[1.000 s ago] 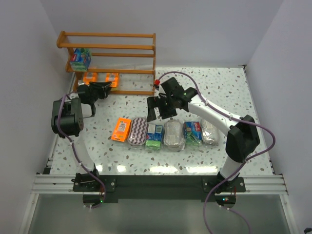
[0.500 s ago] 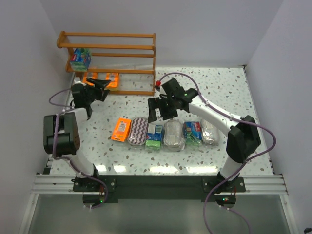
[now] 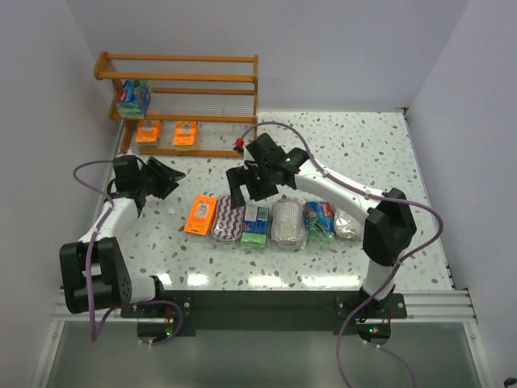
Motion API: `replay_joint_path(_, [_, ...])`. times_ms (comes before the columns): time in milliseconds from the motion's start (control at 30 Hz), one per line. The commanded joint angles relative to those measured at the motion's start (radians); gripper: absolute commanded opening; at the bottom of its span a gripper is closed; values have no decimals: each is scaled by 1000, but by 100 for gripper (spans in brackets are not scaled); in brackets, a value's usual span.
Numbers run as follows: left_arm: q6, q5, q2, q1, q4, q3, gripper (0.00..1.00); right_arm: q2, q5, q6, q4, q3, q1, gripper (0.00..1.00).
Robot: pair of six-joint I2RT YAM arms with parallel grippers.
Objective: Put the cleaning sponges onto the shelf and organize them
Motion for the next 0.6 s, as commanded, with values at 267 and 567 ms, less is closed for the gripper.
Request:
replay_joint_path(267, [268,24,-98,-15,-439,-59,8,202,22,-33,-70,284,115,82])
replay_joint_path(567, [225,-76,-340,-17,-662,-39,5,279,-20,-27,-58,353,146,65])
